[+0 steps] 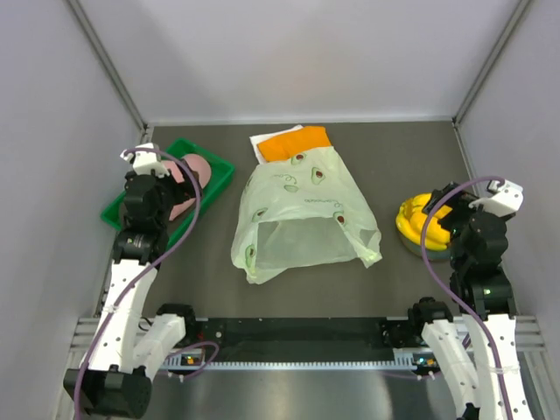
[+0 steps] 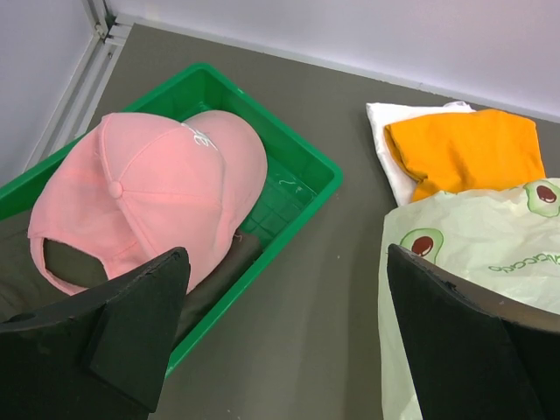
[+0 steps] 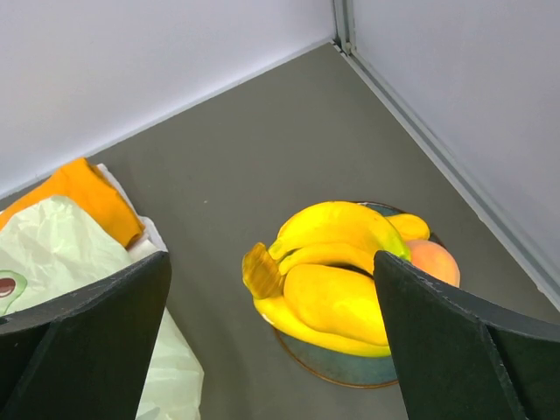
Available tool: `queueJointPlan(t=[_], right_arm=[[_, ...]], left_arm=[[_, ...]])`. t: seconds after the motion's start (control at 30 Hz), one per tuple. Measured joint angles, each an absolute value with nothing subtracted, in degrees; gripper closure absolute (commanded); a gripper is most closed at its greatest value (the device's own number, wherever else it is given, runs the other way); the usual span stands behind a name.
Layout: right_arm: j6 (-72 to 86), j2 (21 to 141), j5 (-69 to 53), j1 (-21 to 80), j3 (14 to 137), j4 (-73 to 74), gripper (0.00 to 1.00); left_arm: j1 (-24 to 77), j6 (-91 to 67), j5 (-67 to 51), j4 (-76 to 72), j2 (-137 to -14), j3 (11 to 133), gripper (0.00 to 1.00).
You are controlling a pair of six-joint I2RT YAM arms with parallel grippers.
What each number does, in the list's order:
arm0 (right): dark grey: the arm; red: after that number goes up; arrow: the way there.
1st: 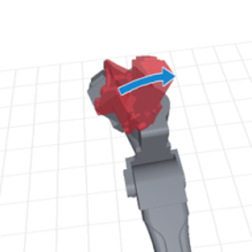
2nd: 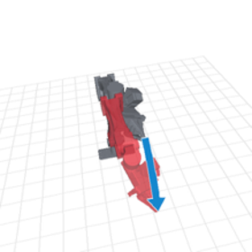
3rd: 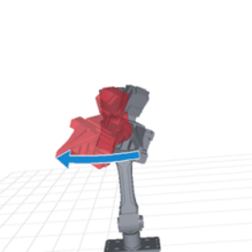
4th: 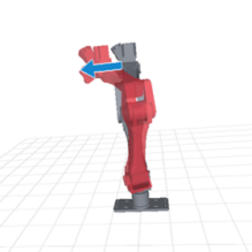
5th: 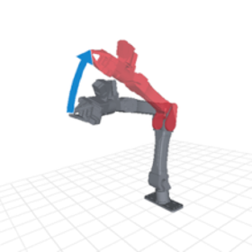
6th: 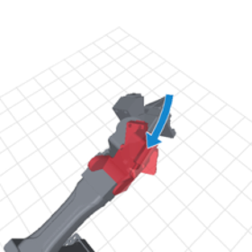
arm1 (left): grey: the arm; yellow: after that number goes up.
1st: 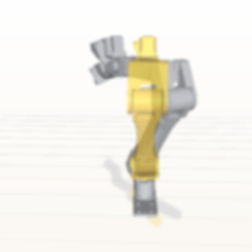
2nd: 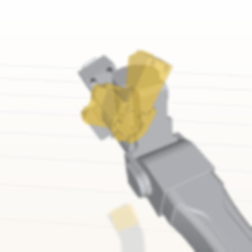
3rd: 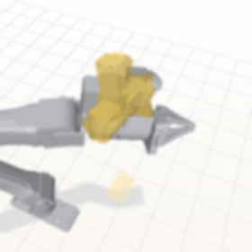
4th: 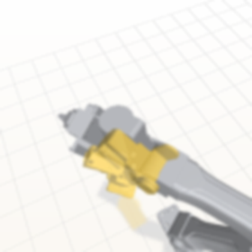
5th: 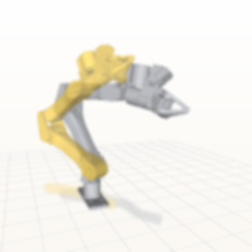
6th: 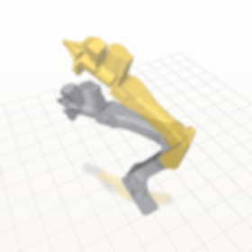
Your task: Place the fruits into the plastic bag
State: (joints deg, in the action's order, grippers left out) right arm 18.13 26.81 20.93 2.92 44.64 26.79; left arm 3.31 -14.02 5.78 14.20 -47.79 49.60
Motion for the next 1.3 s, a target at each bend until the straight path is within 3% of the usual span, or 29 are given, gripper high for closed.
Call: queueJointPlan(t=[0.63, 1.03, 1.3], right_arm=[[18.11, 27.05, 20.29, 2.92, 44.64, 27.57, 0.01], [18.13, 28.62, 18.87, 2.87, 44.64, 27.68, 0.01], [18.17, 29.26, 17.65, 2.87, 44.64, 28.60, 0.01]], left_arm=[[3.31, -15.42, -3.51, 13.37, -47.27, 46.85, 0.01], [3.33, -19.62, -20.08, 26.96, -36.07, 47.70, 0.02], [3.44, -20.36, -21.37, 36.16, -31.92, 46.98, 0.07]])
